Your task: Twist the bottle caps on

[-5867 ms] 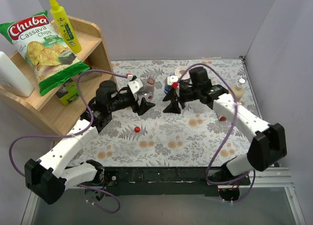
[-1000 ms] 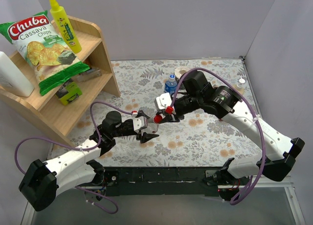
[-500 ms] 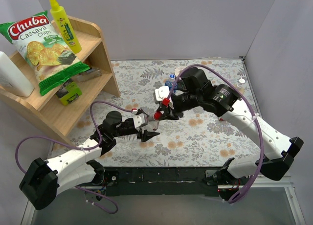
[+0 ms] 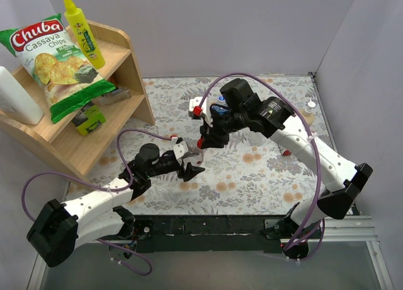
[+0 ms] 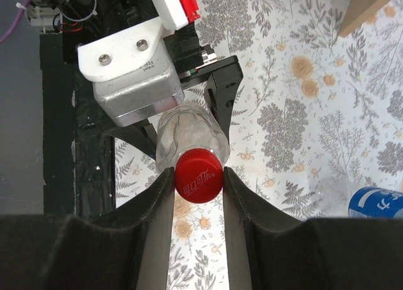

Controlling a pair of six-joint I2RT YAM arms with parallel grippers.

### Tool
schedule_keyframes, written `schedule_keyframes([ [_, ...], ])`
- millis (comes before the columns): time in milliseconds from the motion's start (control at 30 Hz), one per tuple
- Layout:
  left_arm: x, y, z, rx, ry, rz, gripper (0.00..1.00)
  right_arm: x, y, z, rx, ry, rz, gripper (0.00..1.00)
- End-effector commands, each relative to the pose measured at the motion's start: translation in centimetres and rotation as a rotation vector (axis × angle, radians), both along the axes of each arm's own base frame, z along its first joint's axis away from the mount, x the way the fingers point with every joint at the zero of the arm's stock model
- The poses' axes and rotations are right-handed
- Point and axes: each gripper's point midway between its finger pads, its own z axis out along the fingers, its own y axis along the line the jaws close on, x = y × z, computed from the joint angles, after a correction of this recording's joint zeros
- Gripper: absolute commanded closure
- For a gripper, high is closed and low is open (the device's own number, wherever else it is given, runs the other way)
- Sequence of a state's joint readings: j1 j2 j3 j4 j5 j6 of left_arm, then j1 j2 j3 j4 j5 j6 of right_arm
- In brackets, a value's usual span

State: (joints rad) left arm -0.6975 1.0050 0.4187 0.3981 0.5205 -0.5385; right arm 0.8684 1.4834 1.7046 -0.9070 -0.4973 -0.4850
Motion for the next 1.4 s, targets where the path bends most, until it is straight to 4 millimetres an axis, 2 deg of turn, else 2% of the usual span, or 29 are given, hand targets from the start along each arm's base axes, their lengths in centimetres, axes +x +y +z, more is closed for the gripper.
schedule_keyframes([
  [0, 2.7, -0.2, 7.7, -0.18, -0.156, 0.104, 1.0, -3.4, -2.0, -3.5, -0.178, 0.251, -0.027, 0.8],
  [233, 4.4, -0.1, 7.7, -0.167, -0.107, 0.188, 1.0, -3.0, -1.4, -3.6, -0.18, 0.288, -0.082, 0.82],
  [367, 4.6, 0.1, 7.6, -0.169, -0.108, 0.2, 1.0, -2.6, -1.1, -3.9, -0.192, 0.31, -0.11, 0.82],
  [600, 3.4, -0.2, 6.7, -0.156, -0.103, 0.141, 1.0, -1.8, -0.9, -4.4, -0.206, 0.298, -0.137, 0.8],
  [700, 3.1, -0.1, 5.4, -0.123, -0.112, 0.124, 1.0, -1.5, -0.9, -4.4, -0.205, 0.281, -0.138, 0.77],
  [900, 2.5, 0.6, 2.7, -0.078, -0.1, 0.128, 1.0, -1.2, -0.7, -3.8, -0.189, 0.246, -0.112, 0.66],
  [1167, 2.2, 0.9, 0.7, -0.055, -0.055, 0.133, 1.0, -1.5, -0.4, -2.7, -0.162, 0.237, -0.085, 0.44],
  [1233, 2.2, 0.9, 0.4, -0.05, -0.051, 0.132, 1.0, -1.6, -0.3, -2.5, -0.153, 0.242, -0.074, 0.31],
  [1367, 2.1, 0.9, 0.1, -0.043, -0.05, 0.127, 1.0, -1.3, -0.3, -2.1, -0.152, 0.22, -0.073, 0.14],
])
